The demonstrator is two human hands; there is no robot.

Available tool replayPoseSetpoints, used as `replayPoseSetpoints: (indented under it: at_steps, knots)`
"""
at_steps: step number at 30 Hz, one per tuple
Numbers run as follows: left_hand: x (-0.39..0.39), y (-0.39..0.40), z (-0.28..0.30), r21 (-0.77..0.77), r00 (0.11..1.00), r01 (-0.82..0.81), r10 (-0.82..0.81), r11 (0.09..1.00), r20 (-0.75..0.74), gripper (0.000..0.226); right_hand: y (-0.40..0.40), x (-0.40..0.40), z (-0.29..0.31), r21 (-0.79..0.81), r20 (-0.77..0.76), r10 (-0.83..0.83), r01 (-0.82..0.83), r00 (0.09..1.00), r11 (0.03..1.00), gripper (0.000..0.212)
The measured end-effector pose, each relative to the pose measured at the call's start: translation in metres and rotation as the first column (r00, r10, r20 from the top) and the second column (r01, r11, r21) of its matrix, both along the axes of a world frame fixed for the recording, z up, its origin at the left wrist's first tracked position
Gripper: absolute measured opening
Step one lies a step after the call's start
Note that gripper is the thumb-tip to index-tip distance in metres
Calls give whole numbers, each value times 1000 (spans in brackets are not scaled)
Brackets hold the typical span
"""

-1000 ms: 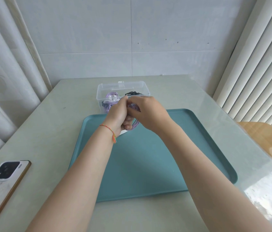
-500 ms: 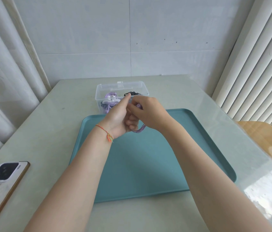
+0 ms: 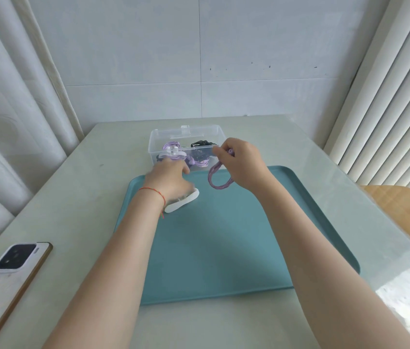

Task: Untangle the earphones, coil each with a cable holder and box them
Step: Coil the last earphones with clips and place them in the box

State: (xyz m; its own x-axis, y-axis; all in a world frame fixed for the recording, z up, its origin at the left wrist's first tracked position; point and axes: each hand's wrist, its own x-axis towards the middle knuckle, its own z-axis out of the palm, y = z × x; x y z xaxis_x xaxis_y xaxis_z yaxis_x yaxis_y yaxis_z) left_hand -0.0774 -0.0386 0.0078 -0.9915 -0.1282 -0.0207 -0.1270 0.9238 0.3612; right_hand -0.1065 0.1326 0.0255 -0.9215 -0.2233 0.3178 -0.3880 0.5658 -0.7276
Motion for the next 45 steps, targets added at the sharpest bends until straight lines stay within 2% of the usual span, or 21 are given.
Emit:
replayPoseSetpoints:
  at_steps: [2, 3, 5, 7, 8, 10, 12, 13, 15, 18, 21, 24, 26, 29, 31, 33, 36, 39, 45]
  knots:
    - [2, 0, -7, -65, 977, 46, -32, 997, 210, 54, 0, -1, -2, 6, 10, -5, 5, 1000, 1000, 25]
    - [3, 2, -9, -85, 969, 66, -44, 994, 242, 49, 0, -2, -3, 2, 14, -7, 7, 1000, 1000, 26]
    - [1, 3, -12, -144, 976, 80, -49, 986, 210, 24, 0, -2, -3, -17, 21, -4, 4, 1000, 1000, 27]
    - [0, 1, -12, -127, 985, 77, -56, 989, 165, 13, 1, -3, -2, -41, 41, -5, 6, 999, 999, 28]
    - [-2, 0, -13, -46, 987, 73, -66, 996, 145, 14, 1, -4, -1, -70, 64, -3, 8, 998, 998, 28]
    - [-4, 0, -15, 231, 993, 71, -90, 970, 74, 13, 1, -4, 0, -187, 147, 23, 5, 989, 982, 28]
    - [-1, 5, -12, 491, 994, 97, -112, 866, 1, 8, 2, -2, 2, -329, 231, 84, -3, 969, 944, 29]
    - [1, 7, -11, 567, 990, 121, -138, 815, -14, 11, 2, -1, 4, -390, 262, 120, -9, 958, 921, 30]
    - [5, 14, -8, 633, 978, 170, -208, 755, -15, 17, 3, 1, 6, -490, 304, 201, -28, 931, 871, 31]
    - [4, 18, -8, 648, 971, 198, -238, 735, -28, 29, 4, 3, 6, -558, 348, 316, -76, 883, 826, 33]
    - [3, 18, -7, 690, 964, 227, -261, 688, -57, 36, 3, 5, 8, -529, 363, 333, -102, 870, 842, 31]
    - [3, 18, -6, 742, 960, 216, -277, 634, -42, 29, 2, 7, 9, -375, 310, 211, -85, 927, 923, 29]
    - [5, 20, -3, 828, 968, 164, -251, 536, -30, 18, 1, 7, 10, -315, 267, 161, -71, 950, 946, 28]
    - [6, 21, 0, 940, 979, 78, -202, 333, -9, 25, 2, 6, 10, -308, 245, 146, -66, 958, 949, 29]
    - [7, 22, 4, 963, 982, 50, -191, 265, 2, 25, 2, 4, 9, -308, 235, 133, -56, 963, 950, 29]
    - [8, 24, 7, 971, 975, 37, -222, 234, 16, 28, 2, 2, 8, -295, 208, 105, -40, 973, 955, 30]
    - [8, 26, 9, 964, 975, 37, -223, 262, 23, 41, 1, 1, 6, -272, 159, 75, -29, 984, 962, 31]
    - [7, 28, 7, 964, 980, 42, -198, 263, 12, 40, 0, 0, 7, -280, 120, 60, -24, 991, 960, 32]
    - [7, 32, 4, 988, 985, -36, -161, 153, 61, 38, 1, 0, 8, -309, 111, 69, -32, 991, 950, 33]
